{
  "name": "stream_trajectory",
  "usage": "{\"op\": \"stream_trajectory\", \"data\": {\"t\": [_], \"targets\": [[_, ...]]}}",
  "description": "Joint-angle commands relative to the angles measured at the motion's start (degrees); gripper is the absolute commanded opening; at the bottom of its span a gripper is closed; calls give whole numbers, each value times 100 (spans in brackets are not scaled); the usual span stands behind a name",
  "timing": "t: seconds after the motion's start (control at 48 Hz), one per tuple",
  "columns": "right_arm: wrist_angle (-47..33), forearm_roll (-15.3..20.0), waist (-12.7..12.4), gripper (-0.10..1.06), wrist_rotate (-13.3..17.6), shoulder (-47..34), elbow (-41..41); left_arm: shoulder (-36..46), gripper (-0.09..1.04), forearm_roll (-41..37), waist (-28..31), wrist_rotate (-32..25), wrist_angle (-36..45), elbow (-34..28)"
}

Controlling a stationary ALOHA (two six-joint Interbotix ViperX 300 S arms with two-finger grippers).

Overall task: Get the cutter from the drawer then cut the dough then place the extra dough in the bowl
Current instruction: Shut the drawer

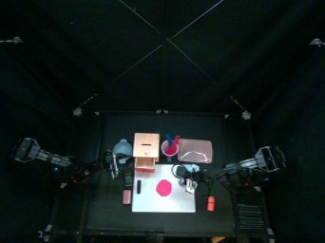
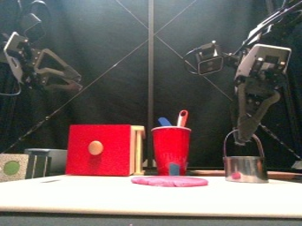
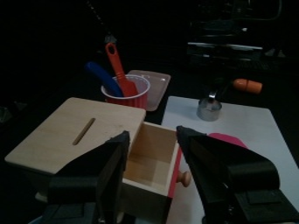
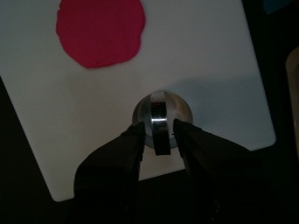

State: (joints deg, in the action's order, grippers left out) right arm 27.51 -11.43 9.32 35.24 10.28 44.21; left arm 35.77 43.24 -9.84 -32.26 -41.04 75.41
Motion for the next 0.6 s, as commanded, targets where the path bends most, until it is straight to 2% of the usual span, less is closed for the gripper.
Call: {"op": "stream_trajectory", "data": {"t": [0.021,0.188,0.271,0.396,0.604], "targets": [[-246,-88,0,72,-53,202,-290,0,82,-26,193,-9,-26,-211],[-1143,-668,-79,72,-18,149,-554,-70,82,-26,870,-44,105,-519],[-1591,-844,-229,72,-26,-18,-659,-88,82,-105,1424,-44,817,-791],[-1995,-1011,-387,72,-88,-334,-861,-114,82,-510,2188,-44,2426,-1362],[-2241,-1204,-378,72,-88,-861,-1318,-132,82,-1573,3322,-35,3665,-1942]]}}
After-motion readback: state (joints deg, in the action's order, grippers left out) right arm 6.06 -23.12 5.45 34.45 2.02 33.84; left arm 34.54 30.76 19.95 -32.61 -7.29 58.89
